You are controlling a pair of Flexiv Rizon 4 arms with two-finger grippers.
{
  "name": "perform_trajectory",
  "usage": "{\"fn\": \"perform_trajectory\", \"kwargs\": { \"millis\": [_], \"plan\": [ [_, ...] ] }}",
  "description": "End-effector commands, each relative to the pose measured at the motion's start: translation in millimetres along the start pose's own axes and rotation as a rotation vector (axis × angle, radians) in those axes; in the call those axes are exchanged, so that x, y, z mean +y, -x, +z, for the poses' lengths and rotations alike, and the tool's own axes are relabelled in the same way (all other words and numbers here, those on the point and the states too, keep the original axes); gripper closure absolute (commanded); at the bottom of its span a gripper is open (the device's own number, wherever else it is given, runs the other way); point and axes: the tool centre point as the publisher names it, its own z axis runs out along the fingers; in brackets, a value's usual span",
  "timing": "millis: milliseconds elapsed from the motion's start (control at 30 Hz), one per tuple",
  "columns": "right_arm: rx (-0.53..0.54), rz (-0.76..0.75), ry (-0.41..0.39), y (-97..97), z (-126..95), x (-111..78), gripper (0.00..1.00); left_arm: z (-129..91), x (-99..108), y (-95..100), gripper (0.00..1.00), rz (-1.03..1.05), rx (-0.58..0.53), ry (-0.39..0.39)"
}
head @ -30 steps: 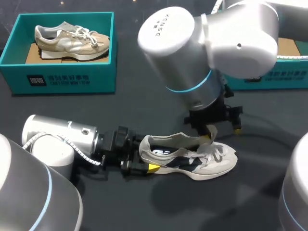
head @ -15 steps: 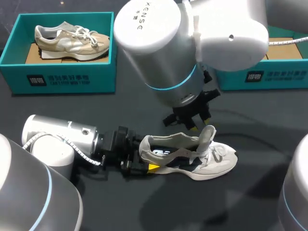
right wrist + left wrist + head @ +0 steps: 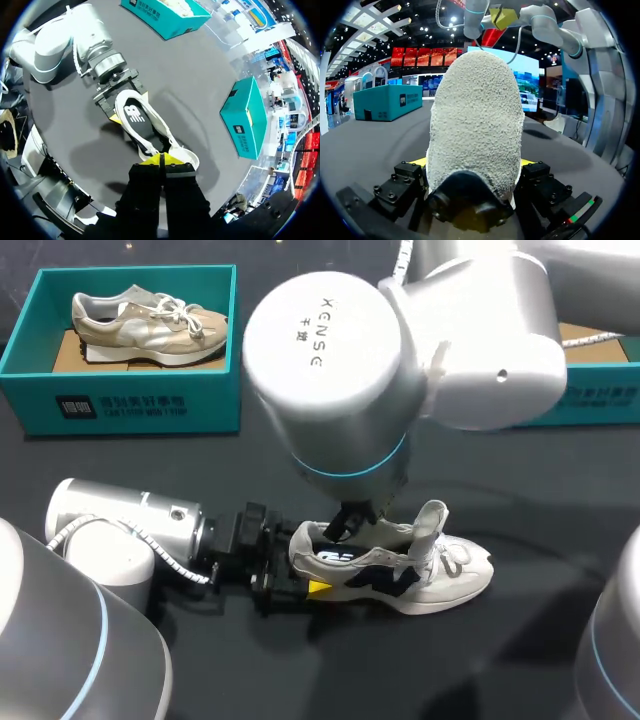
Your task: Take the shoe out of the shoebox, open the shoe tongue, remove and reinsert the insole, then place the shoe into the shoebox
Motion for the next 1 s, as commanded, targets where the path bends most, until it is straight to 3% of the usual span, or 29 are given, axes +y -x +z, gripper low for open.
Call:
{"fn": "perform_trajectory", "kwargs": {
  "millis": [33,167,300,700,833,1000],
  "plan": [
    [0.042,-0.081,0.039,4.3,10.8,3.1,1.00,2.5,2.4,1.5,1.00,0.001,-0.002,0.002],
    [0.109,-0.278,0.072,-12.2,26.9,31.2,1.00,2.5,2.4,1.5,1.00,0.001,-0.002,0.002],
    [0.167,-0.399,0.083,-25.5,33.9,39.1,1.00,2.5,2.4,1.5,1.00,0.001,-0.002,0.002],
    [0.174,-0.412,0.060,-27.1,33.9,38.4,1.00,2.5,2.4,1.5,1.00,0.001,-0.002,0.002],
    [0.187,-0.472,0.078,-35.9,59.8,48.0,1.00,2.5,2.4,1.5,1.00,0.001,-0.002,0.002],
    [0.200,-0.504,0.098,-42.0,80.0,47.1,1.00,2.5,2.4,1.5,1.00,0.001,-0.002,0.002]
  ]
}}
